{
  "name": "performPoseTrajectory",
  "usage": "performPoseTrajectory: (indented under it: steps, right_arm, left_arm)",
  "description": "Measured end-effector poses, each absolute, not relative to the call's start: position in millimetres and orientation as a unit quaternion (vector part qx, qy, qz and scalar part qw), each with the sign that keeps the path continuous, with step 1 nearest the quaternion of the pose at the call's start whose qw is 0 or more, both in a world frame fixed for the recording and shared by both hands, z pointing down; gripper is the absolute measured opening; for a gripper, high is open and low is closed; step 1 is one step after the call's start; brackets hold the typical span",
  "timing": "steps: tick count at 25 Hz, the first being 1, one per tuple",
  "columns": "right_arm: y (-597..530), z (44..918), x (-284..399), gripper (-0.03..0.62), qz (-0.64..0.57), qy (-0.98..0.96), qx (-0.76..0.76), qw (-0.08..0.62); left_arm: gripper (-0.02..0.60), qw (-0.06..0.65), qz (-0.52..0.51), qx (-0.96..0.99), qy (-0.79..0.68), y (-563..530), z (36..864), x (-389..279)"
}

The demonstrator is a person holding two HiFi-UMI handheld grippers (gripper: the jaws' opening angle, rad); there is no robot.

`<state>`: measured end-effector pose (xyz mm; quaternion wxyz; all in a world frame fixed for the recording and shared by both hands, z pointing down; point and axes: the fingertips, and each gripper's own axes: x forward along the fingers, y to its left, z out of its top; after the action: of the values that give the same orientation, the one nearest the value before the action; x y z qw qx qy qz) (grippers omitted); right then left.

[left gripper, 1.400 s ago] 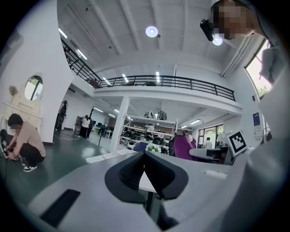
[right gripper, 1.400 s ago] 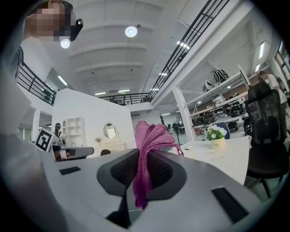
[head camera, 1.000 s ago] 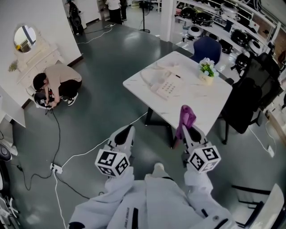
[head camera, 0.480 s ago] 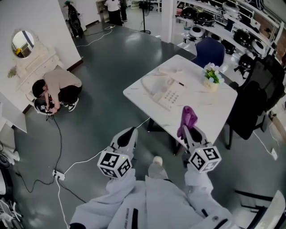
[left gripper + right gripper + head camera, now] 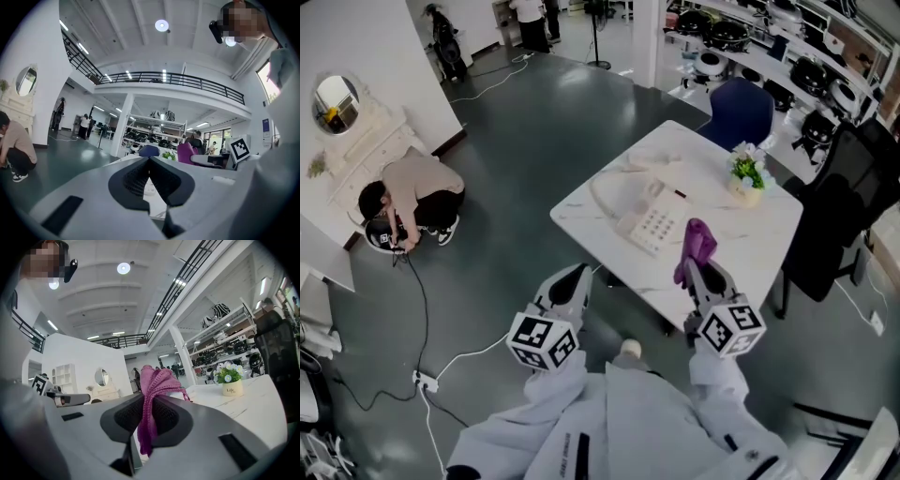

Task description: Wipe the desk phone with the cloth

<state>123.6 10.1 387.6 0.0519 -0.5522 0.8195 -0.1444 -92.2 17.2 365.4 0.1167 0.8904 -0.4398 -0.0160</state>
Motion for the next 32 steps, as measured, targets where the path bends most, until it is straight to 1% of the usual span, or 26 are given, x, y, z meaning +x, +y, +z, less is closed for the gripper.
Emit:
performPoseTrajectory:
  steps: [8,16,32]
  right_arm:
    - [-40.3,387.6,146.8,0.037,-0.145,0.811,-0.563,0.058]
    - [-81.0,399.9,166.0,0.037,-0.148,0.807,-0.57,0.05]
    - [-147.4,432.1,201.0,0.037,-0.129,0.786,-0.604,-0.035]
  left_arm:
    - [-0.002,0.117,-0.009,0.896,-0.429,-35.8,365.8,-73.0]
    - [-0.002,0.125,-0.004,0.902,-0.413,-79.7,376.8,-47.2]
    - [-0.002,0.16,0.042,0.92,-0.354,-140.5,417.6,3.5]
